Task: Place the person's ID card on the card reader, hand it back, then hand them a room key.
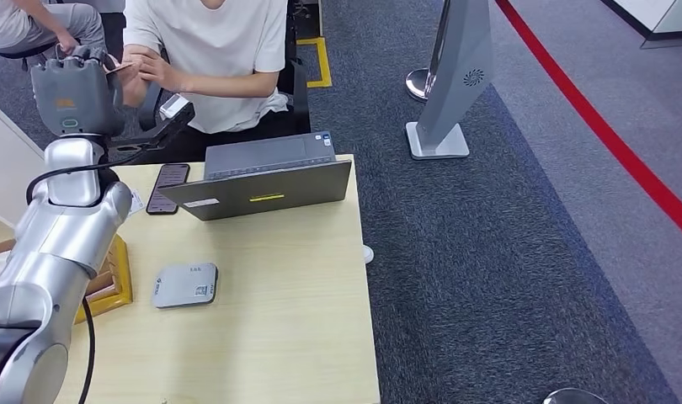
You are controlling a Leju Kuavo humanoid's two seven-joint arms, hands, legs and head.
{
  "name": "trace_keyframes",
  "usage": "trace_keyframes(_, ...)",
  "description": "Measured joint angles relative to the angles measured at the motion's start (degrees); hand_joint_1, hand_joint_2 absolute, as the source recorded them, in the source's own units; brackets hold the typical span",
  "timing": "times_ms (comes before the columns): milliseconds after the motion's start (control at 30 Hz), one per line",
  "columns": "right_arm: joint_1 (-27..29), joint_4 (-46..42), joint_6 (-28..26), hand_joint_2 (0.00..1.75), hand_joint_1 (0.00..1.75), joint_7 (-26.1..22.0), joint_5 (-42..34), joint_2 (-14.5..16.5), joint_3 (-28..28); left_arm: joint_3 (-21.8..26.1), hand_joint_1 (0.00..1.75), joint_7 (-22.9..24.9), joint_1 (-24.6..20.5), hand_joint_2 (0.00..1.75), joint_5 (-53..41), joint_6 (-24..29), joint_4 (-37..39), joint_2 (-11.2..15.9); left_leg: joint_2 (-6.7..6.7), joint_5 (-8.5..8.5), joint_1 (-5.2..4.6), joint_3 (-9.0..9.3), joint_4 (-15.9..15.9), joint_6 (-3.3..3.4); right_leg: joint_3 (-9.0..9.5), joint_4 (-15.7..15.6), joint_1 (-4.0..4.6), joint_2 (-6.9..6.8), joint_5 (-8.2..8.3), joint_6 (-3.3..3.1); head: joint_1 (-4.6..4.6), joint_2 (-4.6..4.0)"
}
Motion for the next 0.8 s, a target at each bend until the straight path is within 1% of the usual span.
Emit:
trace_keyframes(233,0.0,0.0,0.1,1.75,0.0,0.0,-0.1,0.0,0.1,0.0,1.75,0.5,-0.1,1.75,0.2,0.2,2.1,0.6,-0.02,-0.03,-0.01,-0.18,0.0,0.02,-0.08,0.0,-0.01,-0.01,-0.01,0.01,0.01,0.0)
trace_keyframes(367,0.1,0.0,0.0,1.75,0.0,0.0,-0.1,0.0,0.1,0.0,0.0,0.5,0.0,1.75,0.3,0.2,2.6,1.1,-0.03,-0.03,-0.01,-0.27,0.0,0.02,-0.17,-0.1,0.0,-0.03,-0.01,0.01,0.0,0.0)
trace_keyframes(500,0.1,0.1,0.0,1.75,0.0,0.0,-0.1,0.0,0.1,0.1,0.0,0.1,0.1,1.75,0.5,0.3,2.8,1.2,-0.04,-0.03,-0.01,-0.29,0.0,0.02,-0.18,-0.1,-0.01,-0.06,-0.01,0.01,0.0,0.0)
trace_keyframes(633,0.2,0.1,-0.1,1.75,0.0,0.0,-0.1,0.0,0.1,0.6,0.0,-1.5,0.9,1.75,0.5,0.3,2.3,1.2,-0.03,-0.02,-0.01,-0.25,0.0,0.02,-0.18,-0.1,0.0,-0.06,-0.01,0.01,0.0,0.0)
trace_keyframes(800,0.7,0.1,-0.1,1.75,0.0,0.0,-0.1,0.0,0.0,1.9,0.0,-4.7,3.9,1.75,0.7,0.4,-2.3,0.9,-0.03,0.0,0.0,-0.21,0.0,0.01,-0.16,0.0,0.0,-0.05,0.0,0.01,-0.01,0.0)
